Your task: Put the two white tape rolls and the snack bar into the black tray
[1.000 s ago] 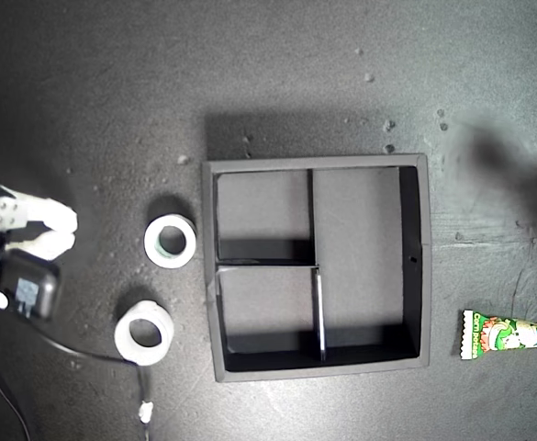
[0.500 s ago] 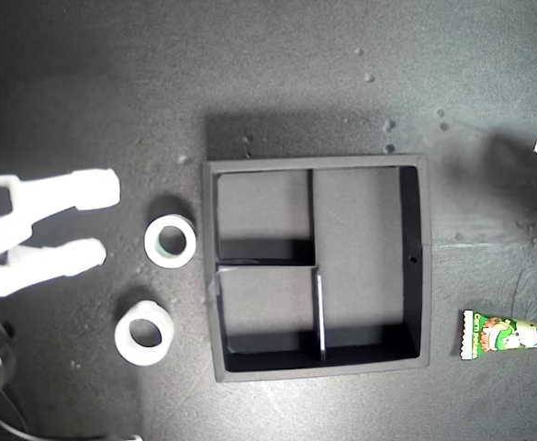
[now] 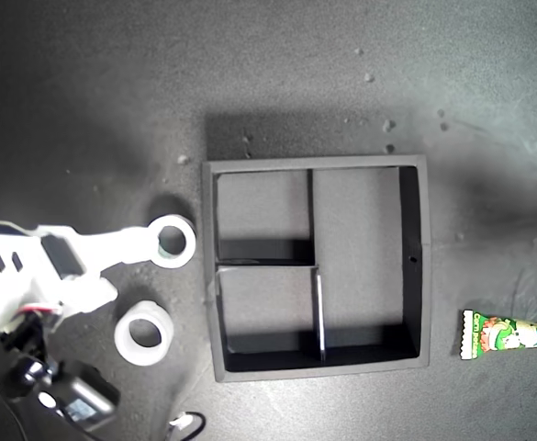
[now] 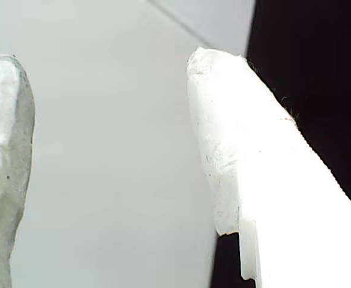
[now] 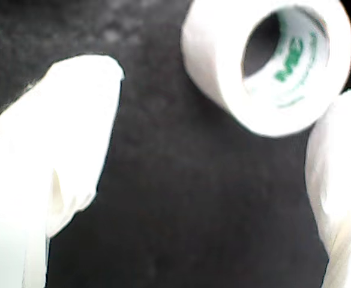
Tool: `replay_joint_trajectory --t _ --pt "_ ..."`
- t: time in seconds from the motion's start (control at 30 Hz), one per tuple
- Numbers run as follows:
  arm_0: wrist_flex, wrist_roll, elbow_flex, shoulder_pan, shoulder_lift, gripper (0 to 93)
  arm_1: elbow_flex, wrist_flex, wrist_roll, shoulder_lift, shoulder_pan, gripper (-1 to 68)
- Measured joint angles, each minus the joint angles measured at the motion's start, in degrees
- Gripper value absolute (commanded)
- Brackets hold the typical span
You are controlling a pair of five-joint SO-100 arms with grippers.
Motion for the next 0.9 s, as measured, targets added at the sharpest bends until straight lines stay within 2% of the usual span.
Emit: replay_joint_trajectory --t 0.17,0.43,0.53,0.67,0.9 --pt "-3.9 0.4 0.0 0.3 -5.0 22.2 -17.3 0.8 -2.9 -22.0 -4.3 16.3" --pt "-5.4 2.5 -4.0 -0.2 -15.6 21.9 -33.6 5.2 1.0 -41.9 -8.8 15.2" --pt "-5.4 2.5 -5.2 -1.5 -19.0 20.7 -41.0 10.4 3.3 -52.0 -11.0 14.6" --pt "-5.4 2.5 -6.2 -3.4 -22.6 16.8 -50.1 21.8 9.8 -62.7 -15.3 14.7" --pt "-1.5 1.6 -13.6 -9.0 -32.2 2.8 -45.8 33.4 38.4 -64.3 -27.9 25.4"
